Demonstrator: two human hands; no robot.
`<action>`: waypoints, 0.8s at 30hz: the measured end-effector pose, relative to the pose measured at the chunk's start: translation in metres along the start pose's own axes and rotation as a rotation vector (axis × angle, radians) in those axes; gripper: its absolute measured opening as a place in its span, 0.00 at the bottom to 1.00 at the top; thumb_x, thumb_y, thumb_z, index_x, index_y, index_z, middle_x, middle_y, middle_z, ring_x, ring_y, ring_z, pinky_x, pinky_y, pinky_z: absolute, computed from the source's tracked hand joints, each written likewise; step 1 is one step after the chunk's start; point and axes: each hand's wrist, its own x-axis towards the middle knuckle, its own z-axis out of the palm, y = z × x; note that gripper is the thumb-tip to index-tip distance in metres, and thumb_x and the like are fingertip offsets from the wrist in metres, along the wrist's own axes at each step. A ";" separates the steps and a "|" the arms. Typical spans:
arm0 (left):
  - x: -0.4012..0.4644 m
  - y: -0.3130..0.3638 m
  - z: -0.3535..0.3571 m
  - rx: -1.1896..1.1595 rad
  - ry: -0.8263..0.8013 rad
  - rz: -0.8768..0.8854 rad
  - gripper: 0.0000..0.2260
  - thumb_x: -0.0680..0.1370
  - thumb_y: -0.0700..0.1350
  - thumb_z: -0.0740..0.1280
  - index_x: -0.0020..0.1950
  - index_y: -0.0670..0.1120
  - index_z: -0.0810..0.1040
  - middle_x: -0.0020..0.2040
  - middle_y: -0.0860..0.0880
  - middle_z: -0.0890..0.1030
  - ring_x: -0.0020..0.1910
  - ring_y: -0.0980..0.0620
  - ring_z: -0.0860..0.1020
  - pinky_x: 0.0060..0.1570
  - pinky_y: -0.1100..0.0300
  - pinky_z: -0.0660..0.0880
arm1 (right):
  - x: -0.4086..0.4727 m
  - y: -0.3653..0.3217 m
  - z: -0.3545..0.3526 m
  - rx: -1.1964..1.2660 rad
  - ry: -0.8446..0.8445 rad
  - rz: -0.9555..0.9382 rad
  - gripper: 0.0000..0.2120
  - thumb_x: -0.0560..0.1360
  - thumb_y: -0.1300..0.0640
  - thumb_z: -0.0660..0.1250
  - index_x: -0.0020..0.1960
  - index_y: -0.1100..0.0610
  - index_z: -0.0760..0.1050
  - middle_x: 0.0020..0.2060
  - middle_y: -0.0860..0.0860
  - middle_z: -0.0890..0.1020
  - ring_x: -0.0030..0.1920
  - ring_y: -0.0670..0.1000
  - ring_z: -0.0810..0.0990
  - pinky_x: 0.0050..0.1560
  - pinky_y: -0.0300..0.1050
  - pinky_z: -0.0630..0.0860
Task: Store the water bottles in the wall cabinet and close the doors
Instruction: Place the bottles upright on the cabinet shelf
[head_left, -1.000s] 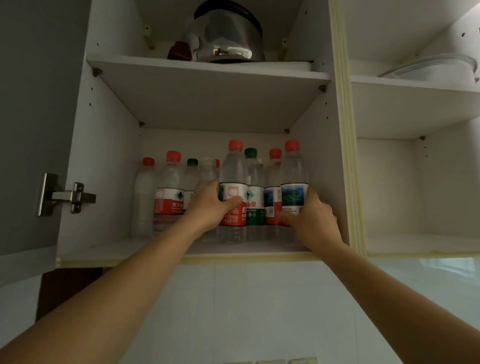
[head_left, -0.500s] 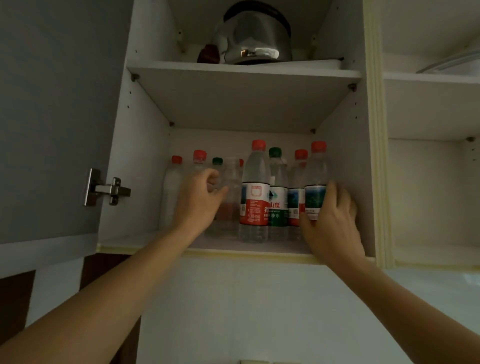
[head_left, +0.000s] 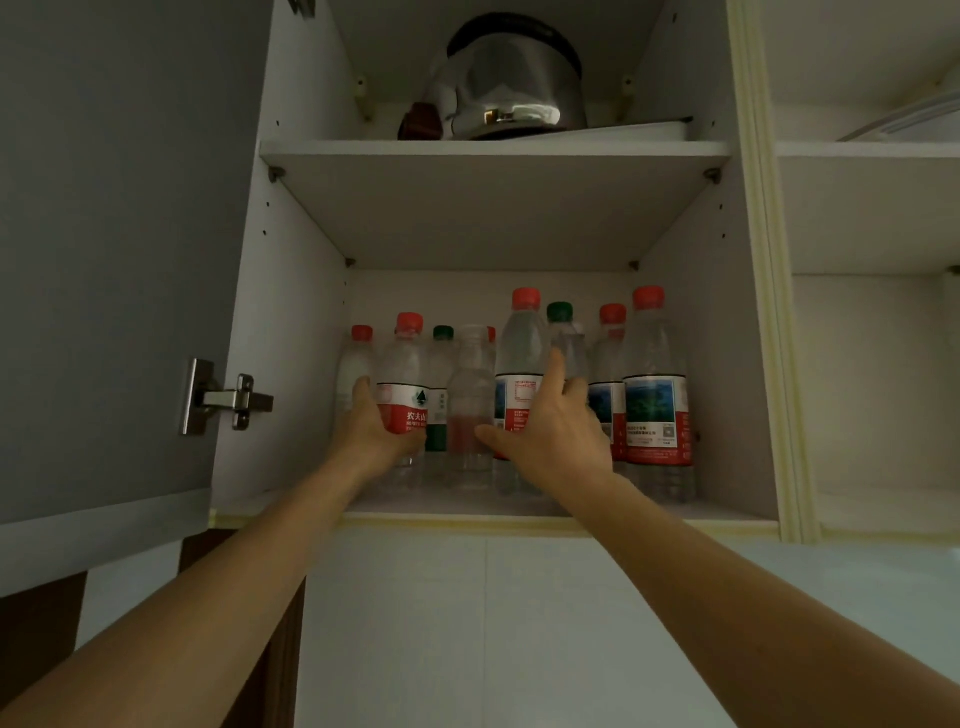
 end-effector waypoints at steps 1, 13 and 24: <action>0.000 -0.002 -0.001 -0.002 -0.011 0.008 0.43 0.72 0.39 0.78 0.80 0.47 0.56 0.70 0.43 0.74 0.65 0.43 0.76 0.66 0.43 0.74 | 0.001 -0.001 0.002 -0.002 0.016 0.008 0.52 0.71 0.39 0.76 0.79 0.47 0.42 0.70 0.59 0.67 0.65 0.64 0.76 0.57 0.62 0.79; -0.003 -0.004 -0.002 -0.036 -0.079 0.092 0.34 0.73 0.38 0.77 0.75 0.49 0.66 0.63 0.50 0.77 0.59 0.50 0.76 0.54 0.56 0.73 | -0.018 0.040 -0.034 0.141 0.132 0.017 0.48 0.73 0.44 0.76 0.81 0.45 0.48 0.67 0.54 0.71 0.55 0.53 0.76 0.54 0.57 0.81; -0.009 0.002 -0.007 -0.001 -0.111 0.091 0.35 0.73 0.37 0.77 0.75 0.46 0.64 0.67 0.46 0.75 0.64 0.46 0.75 0.65 0.46 0.74 | -0.035 0.031 -0.048 -0.136 0.259 -0.003 0.43 0.74 0.45 0.75 0.80 0.52 0.54 0.75 0.58 0.62 0.74 0.63 0.60 0.71 0.61 0.67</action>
